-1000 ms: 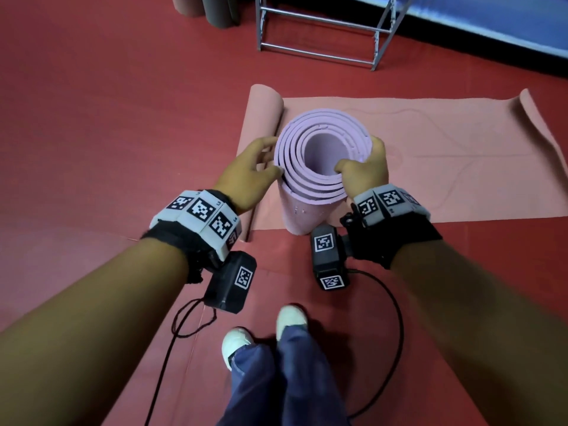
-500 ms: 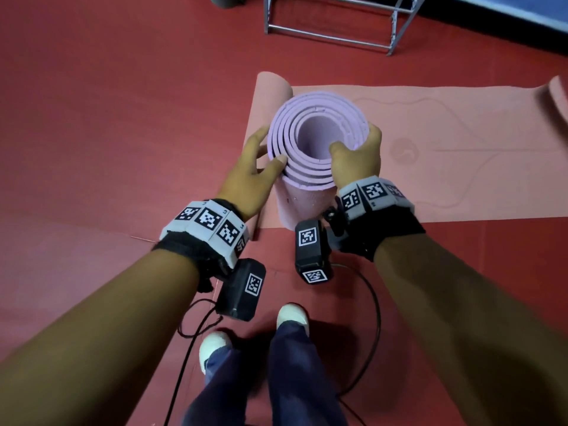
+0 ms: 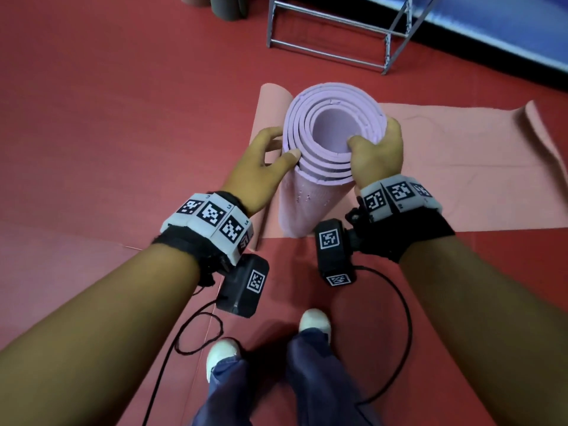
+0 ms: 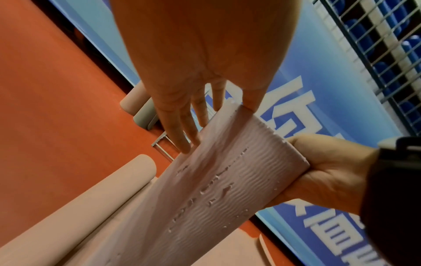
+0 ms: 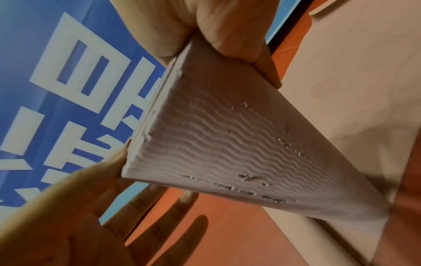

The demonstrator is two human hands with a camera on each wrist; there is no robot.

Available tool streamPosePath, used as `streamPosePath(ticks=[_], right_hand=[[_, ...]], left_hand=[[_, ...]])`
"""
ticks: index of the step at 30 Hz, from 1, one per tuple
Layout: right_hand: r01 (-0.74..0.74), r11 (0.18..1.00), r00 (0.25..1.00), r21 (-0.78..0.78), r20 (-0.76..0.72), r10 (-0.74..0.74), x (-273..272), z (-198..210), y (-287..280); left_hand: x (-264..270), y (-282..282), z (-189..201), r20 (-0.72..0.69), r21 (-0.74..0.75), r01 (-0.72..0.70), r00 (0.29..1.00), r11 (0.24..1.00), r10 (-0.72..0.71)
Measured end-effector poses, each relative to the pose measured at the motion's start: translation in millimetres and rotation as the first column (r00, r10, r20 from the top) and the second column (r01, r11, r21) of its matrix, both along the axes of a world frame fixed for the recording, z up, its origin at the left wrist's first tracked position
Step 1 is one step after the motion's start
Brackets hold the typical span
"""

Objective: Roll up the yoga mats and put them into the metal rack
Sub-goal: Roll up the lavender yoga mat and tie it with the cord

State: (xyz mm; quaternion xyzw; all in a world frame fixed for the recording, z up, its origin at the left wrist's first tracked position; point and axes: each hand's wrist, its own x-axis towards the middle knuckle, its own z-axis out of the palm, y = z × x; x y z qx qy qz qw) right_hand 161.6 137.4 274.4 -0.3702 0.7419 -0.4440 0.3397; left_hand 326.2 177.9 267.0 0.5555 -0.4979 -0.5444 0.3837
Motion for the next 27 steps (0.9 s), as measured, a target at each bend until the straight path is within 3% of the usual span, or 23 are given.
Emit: streamPosePath(ticks=[10,16,22,27], right_hand=[[-0.222,0.953,0.974,-0.205,-0.012,0.225,-9.7,17.9,-88.3],[-0.349,0.880,0.937,-0.323,-0.127,0.325,-8.2,-39.2,-112.9],[-0.318,0.834,0.948,-0.452,-0.141,0.285,0.5,-119.0,-130.3],[-0.316,0.661,0.948,-0.681,-0.196,0.251,33.2,-129.5,-165.9]], left_hand=[[-21.2,-74.7,14.6,0.058,-0.115,-0.196,0.977,0.974,0.203],[-35.0,-94.5,-42.6,0.078,-0.065,-0.301,0.949,0.951,0.305],[-28.9,-112.9,-116.7,0.072,-0.153,-0.315,0.942,0.937,0.329],[-2.9,-138.3,-139.7,0.005,-0.342,-0.380,0.914,0.860,0.406]])
